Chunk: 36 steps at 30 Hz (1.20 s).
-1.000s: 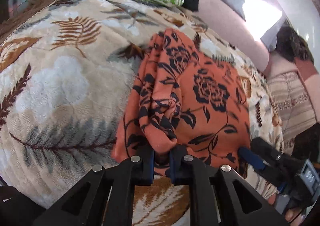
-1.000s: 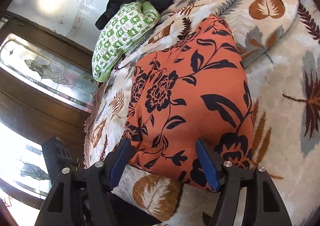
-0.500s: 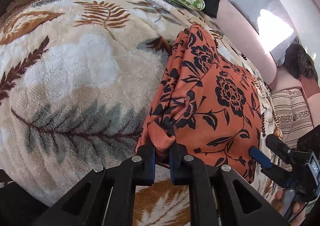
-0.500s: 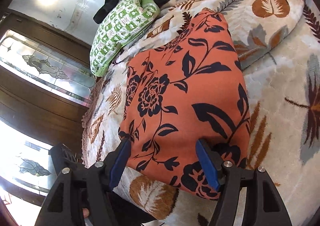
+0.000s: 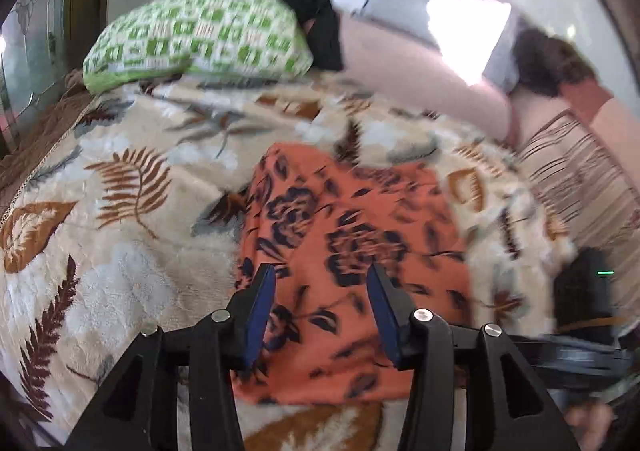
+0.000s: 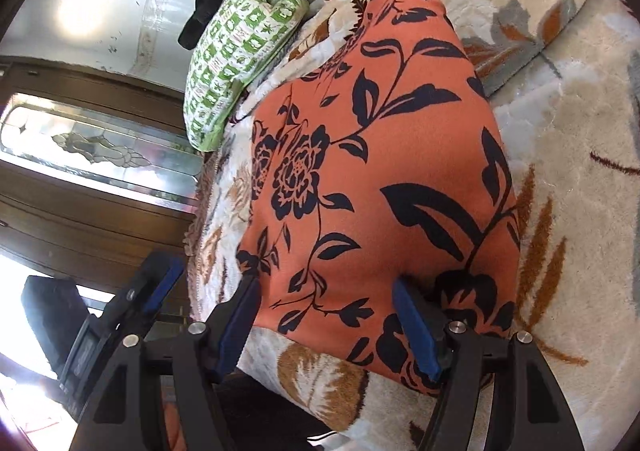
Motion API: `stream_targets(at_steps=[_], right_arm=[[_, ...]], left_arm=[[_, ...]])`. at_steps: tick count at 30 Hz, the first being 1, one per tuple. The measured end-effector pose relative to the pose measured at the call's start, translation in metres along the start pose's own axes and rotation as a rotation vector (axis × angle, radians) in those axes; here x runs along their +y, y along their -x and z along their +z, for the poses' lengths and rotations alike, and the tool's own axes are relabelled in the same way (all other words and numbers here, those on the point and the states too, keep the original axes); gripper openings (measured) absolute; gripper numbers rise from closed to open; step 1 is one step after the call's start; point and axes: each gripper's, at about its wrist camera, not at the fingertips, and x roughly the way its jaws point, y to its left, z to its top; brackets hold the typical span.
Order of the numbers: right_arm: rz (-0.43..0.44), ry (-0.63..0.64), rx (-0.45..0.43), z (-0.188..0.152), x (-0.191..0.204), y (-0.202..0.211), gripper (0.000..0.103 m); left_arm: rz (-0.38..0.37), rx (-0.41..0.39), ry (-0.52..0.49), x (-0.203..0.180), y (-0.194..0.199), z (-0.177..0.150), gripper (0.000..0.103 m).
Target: Fold small clothes
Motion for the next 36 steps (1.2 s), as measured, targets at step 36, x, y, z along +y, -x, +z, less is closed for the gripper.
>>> stream_targets(at_steps=[36], right_arm=[[0.061, -0.16, -0.13, 0.099, -0.07, 0.014, 0.074]], left_arm=[[0.095, 0.105, -0.025, 0.026, -0.071, -0.005, 0.06]])
